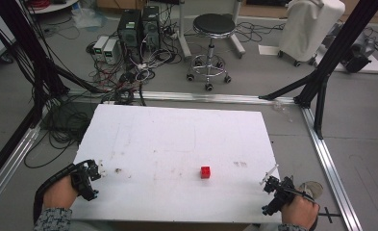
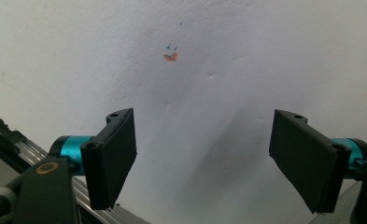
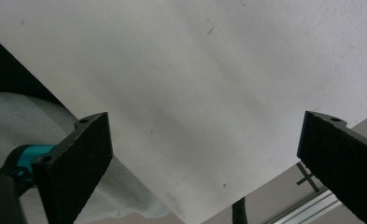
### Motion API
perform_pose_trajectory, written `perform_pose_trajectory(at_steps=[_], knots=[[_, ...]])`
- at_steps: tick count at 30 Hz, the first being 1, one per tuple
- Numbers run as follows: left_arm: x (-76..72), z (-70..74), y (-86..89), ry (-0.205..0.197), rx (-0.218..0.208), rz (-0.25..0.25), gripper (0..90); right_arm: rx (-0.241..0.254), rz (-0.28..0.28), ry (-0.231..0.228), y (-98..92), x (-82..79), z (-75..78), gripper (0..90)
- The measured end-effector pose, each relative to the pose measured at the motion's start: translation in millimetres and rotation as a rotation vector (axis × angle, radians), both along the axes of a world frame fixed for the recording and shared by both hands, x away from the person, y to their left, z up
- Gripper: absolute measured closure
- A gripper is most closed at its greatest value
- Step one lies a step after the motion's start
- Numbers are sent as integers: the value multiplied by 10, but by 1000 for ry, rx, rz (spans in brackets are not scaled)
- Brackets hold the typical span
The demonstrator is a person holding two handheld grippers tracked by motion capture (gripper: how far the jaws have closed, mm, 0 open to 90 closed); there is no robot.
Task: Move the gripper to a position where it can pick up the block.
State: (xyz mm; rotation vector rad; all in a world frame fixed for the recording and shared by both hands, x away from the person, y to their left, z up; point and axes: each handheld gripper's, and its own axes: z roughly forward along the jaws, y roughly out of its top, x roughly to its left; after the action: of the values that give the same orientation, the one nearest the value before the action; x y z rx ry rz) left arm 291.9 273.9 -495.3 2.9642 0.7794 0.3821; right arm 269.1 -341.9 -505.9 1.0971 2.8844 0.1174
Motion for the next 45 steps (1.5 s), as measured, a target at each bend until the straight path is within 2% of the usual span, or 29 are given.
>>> perform_pose_trajectory(at_steps=[18,21,24,29,31,39,40,45], knots=[[4,-25,-13,-12,-4,-2,233,5,3,-3,11,14,-18,26],[3,-18,-9,-11,-4,1,233,12,-9,-24,2,14,-6,26],[2,-18,-1,-14,-6,1,233,29,-13,-49,-21,15,25,26],[8,-35,3,-10,-8,2,234,47,-13,-56,-41,21,42,26],[7,-39,4,-9,-12,0,234,69,-8,-60,-58,42,65,26],[11,-42,17,-11,-14,4,234,112,8,-69,-145,179,166,26],[11,-52,19,-8,-19,6,234,147,14,-76,-172,239,218,26],[18,-60,21,-5,-24,4,234,177,23,-101,-206,349,329,26]])
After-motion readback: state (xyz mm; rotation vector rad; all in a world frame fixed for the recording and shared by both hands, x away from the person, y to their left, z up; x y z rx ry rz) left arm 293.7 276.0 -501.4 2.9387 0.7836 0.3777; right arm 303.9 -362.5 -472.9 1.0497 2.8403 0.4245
